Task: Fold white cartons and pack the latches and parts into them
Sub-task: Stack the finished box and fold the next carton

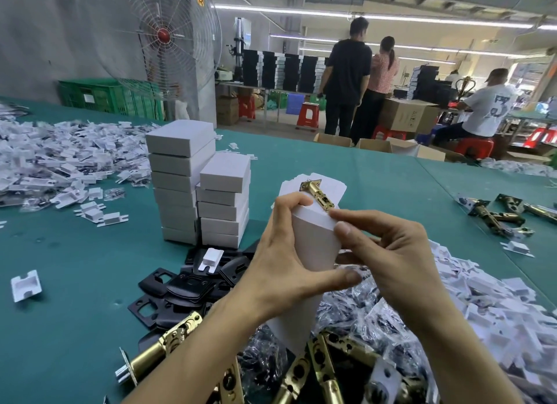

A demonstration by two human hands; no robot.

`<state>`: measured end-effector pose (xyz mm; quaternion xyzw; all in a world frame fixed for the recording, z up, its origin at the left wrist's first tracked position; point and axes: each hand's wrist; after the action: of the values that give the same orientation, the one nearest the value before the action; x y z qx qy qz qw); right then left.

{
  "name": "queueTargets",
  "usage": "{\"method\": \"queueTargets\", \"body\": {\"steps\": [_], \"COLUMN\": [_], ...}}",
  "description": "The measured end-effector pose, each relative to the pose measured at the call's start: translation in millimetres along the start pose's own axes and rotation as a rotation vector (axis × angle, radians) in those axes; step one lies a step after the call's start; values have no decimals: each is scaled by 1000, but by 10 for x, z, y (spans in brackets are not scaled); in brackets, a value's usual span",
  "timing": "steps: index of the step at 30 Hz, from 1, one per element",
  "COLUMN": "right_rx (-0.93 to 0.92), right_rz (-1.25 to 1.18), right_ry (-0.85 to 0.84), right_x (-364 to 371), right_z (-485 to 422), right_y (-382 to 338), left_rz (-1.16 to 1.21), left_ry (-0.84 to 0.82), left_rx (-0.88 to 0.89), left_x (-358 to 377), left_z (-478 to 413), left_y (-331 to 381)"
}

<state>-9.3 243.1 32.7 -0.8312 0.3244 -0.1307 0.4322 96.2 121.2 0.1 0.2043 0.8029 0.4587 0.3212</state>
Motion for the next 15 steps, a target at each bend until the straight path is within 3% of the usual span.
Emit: {"method": "queueTargets", "body": {"steps": [5, 10, 15], "right_rx": [-49, -152, -122], "right_rz": [84, 60, 41], "right_ry": [99, 11, -54], "right_x": [-38, -73, -62], "right_z": [-2, -15, -12], "right_y": [75, 37, 59], "left_rz": [72, 273, 433], "left_ry": [-83, -11, 56], "left_rx": [41, 78, 99], "left_x": [41, 13, 17], "left_z": [-14, -68, -78], "left_y": [-80, -38, -35]}}
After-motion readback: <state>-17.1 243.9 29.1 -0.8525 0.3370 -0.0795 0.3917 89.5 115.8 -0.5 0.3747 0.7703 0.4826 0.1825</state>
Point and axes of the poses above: each hand's wrist, its own z-axis away from the middle knuckle, its own x-axis out of the palm, y = z × x, and after that the axes turned 10 degrees about -x, right-handed
